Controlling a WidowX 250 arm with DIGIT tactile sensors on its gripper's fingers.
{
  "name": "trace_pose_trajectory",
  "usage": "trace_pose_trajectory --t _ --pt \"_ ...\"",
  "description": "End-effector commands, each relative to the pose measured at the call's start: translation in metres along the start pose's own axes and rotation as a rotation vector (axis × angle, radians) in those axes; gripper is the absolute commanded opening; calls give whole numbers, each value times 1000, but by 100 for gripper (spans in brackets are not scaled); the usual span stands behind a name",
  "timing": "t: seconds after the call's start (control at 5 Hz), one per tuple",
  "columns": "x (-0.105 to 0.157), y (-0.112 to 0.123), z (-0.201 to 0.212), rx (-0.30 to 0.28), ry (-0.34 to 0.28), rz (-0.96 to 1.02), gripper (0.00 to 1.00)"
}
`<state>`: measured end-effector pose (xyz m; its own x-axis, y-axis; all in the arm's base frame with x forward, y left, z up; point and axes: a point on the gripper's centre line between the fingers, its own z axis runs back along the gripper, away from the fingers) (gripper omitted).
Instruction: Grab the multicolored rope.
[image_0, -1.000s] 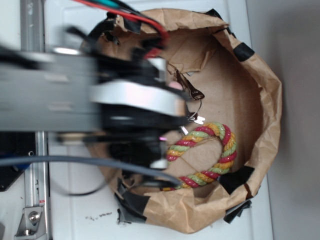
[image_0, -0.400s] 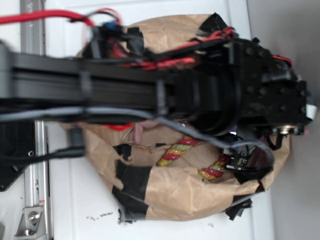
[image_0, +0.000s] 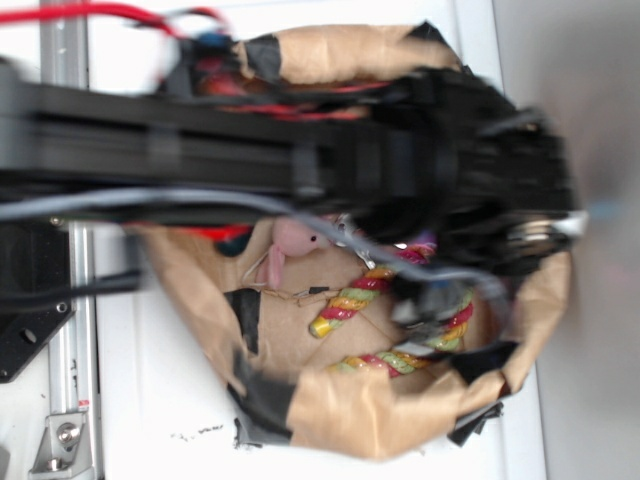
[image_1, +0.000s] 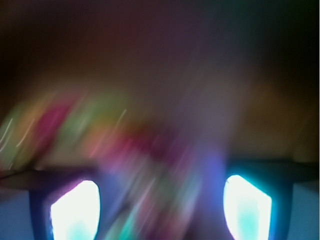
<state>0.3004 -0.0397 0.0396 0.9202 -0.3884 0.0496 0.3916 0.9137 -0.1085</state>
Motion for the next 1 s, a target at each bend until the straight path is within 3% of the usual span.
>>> trace_pose_trajectory --t 0.0,0.2,0.4,0.6,0.8 --pt "4 -12 8 90 -79 27 100" --pt "28 3 -4 104 -85 68 100" --pt "42 10 -14 59 -54 91 100" --pt "42 4 -35 75 28 100 100" --pt "31 1 -41 109 34 95 0"
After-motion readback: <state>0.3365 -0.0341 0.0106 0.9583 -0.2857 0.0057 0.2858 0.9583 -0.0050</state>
